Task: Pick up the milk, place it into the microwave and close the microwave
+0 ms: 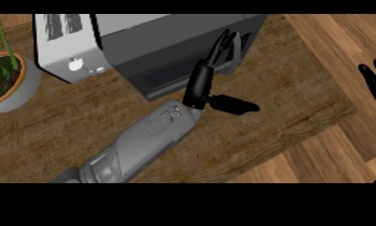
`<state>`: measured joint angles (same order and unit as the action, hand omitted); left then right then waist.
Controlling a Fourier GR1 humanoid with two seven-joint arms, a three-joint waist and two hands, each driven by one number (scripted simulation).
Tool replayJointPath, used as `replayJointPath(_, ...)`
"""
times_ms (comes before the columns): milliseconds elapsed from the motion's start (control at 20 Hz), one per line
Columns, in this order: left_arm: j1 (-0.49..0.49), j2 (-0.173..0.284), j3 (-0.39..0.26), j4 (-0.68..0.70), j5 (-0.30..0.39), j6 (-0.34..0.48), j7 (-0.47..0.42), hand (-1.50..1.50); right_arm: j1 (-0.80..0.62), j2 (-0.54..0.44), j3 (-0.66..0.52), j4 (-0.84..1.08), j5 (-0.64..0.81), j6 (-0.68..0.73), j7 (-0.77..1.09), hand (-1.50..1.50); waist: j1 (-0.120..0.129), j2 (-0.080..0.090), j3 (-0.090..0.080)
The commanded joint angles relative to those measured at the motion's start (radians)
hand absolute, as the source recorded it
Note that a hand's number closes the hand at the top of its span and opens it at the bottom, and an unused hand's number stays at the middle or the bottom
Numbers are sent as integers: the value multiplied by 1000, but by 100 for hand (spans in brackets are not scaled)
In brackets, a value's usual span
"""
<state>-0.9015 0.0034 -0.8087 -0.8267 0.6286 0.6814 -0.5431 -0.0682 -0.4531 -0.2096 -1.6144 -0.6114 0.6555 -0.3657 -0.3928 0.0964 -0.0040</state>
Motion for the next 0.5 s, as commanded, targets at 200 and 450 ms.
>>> replayJointPath(200, -64, -3, 25, 52, 60, 10, -21, -150, -30, -25, -11, 6, -43, -2, 31, -150, -26, 7, 0)
replayJointPath(450, -59, -3, 17, 60, 87, 19, -52, -150, -35, -46, -15, 14, -58, 4, 50, -150, -30, 5, 0)
